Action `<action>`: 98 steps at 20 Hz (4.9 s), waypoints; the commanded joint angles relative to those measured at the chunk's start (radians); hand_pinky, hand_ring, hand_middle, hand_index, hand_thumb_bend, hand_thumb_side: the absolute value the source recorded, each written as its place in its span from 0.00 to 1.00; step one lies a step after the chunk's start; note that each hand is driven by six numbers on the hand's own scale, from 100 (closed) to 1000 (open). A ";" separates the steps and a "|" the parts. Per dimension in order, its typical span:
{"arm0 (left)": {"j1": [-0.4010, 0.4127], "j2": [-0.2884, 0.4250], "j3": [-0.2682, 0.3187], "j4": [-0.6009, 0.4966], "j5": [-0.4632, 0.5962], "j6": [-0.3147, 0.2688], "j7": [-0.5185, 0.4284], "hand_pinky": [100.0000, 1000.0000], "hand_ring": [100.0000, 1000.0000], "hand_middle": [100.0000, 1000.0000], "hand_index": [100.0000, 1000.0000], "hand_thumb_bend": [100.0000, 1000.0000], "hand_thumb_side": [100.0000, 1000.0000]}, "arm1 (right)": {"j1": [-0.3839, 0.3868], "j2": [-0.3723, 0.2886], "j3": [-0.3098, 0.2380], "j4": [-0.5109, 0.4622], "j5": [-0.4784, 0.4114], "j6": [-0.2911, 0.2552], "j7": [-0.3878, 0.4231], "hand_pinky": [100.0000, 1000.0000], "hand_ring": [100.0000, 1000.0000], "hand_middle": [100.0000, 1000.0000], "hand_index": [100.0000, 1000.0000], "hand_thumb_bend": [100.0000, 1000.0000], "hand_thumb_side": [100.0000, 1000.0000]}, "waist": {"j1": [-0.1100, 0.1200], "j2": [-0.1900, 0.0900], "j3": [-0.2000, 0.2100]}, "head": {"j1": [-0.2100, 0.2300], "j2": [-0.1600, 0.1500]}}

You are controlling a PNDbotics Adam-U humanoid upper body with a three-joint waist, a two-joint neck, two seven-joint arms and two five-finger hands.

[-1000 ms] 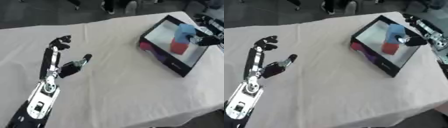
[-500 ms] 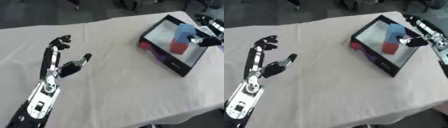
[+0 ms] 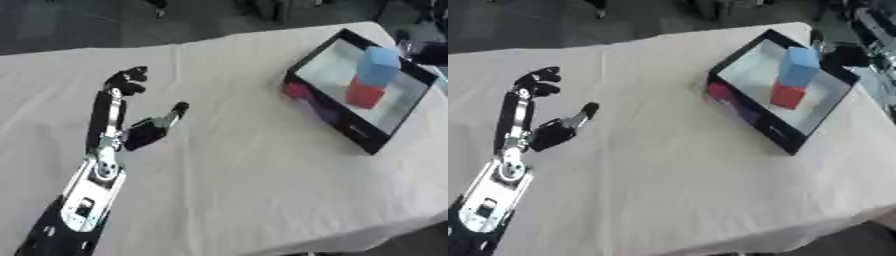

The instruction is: Pick up the objects with one hand, pass them to the other hand, and then place them into the box on the other side of the table.

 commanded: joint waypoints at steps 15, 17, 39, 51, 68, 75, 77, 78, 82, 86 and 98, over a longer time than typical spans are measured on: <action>-0.062 0.240 0.096 -0.108 0.095 0.196 -0.092 0.75 0.69 0.73 0.82 0.43 0.45 | 0.009 -0.049 -0.001 -0.137 -0.290 0.079 0.040 1.00 1.00 1.00 1.00 0.00 0.12 | 0.025 -0.048 0.035 | 0.113 0.058; -0.061 0.291 0.113 -0.113 0.101 0.229 -0.117 0.75 0.69 0.71 0.81 0.44 0.45 | 0.013 -0.057 0.000 -0.133 -0.322 0.079 0.044 1.00 1.00 1.00 1.00 0.00 0.14 | 0.028 -0.050 0.039 | 0.112 0.061; -0.085 0.781 0.146 0.058 0.209 0.289 -0.823 0.83 0.78 0.74 0.84 0.66 0.37 | 0.019 -0.062 0.003 -0.096 -0.331 0.074 0.051 1.00 1.00 1.00 1.00 0.00 0.18 | 0.033 -0.047 0.045 | 0.201 0.077; 0.021 0.942 0.033 -0.046 0.244 0.518 -0.821 0.85 0.80 0.74 0.84 0.80 0.39 | 0.033 -0.056 0.008 -0.073 -0.300 0.069 0.058 1.00 1.00 1.00 1.00 0.00 0.21 | 0.039 -0.043 0.044 | 0.219 0.077; 0.057 0.920 -0.059 0.074 0.294 0.653 -0.898 0.83 0.81 0.73 0.81 0.81 0.51 | 0.034 -0.034 0.022 -0.066 -0.262 0.069 0.077 1.00 1.00 1.00 1.00 0.00 0.24 | 0.045 -0.037 0.034 | 0.234 0.077; 0.082 0.939 -0.069 0.061 0.326 0.641 -0.963 0.85 0.82 0.74 0.82 0.84 0.56 | 0.047 -0.035 0.022 -0.056 -0.248 0.071 0.077 1.00 1.00 1.00 1.00 0.00 0.27 | 0.054 -0.034 0.033 | 0.241 0.077; 0.100 0.950 -0.073 0.055 0.330 0.638 -0.981 0.85 0.83 0.75 0.82 0.86 0.50 | 0.056 -0.038 0.019 -0.055 -0.246 0.071 0.078 1.00 1.00 1.00 1.00 0.00 0.28 | 0.058 -0.033 0.032 | 0.245 0.077; 0.109 0.955 -0.078 0.055 0.329 0.638 -0.990 0.85 0.84 0.75 0.83 0.86 0.48 | 0.057 -0.040 0.019 -0.056 -0.247 0.070 0.079 1.00 1.00 1.00 1.00 0.00 0.28 | 0.059 -0.032 0.031 | 0.247 0.077; 0.135 0.963 -0.085 0.056 0.321 0.644 -1.005 0.85 0.84 0.75 0.83 0.87 0.40 | 0.060 -0.044 0.018 -0.061 -0.252 0.065 0.080 1.00 1.00 1.00 1.00 0.00 0.27 | 0.061 -0.032 0.027 | 0.247 0.077; 0.146 0.964 -0.088 0.055 0.303 0.662 -0.989 0.85 0.84 0.76 0.83 0.88 0.37 | 0.068 -0.043 0.017 -0.057 -0.248 0.064 0.081 1.00 1.00 1.00 1.00 0.00 0.28 | 0.060 -0.032 0.027 | 0.250 0.077; 0.160 0.944 -0.103 0.073 0.302 0.703 -0.975 0.84 0.84 0.74 0.81 0.89 0.38 | 0.081 -0.030 0.016 -0.044 -0.229 0.062 0.085 1.00 1.00 1.00 1.00 0.00 0.32 | 0.059 -0.031 0.024 | 0.255 0.077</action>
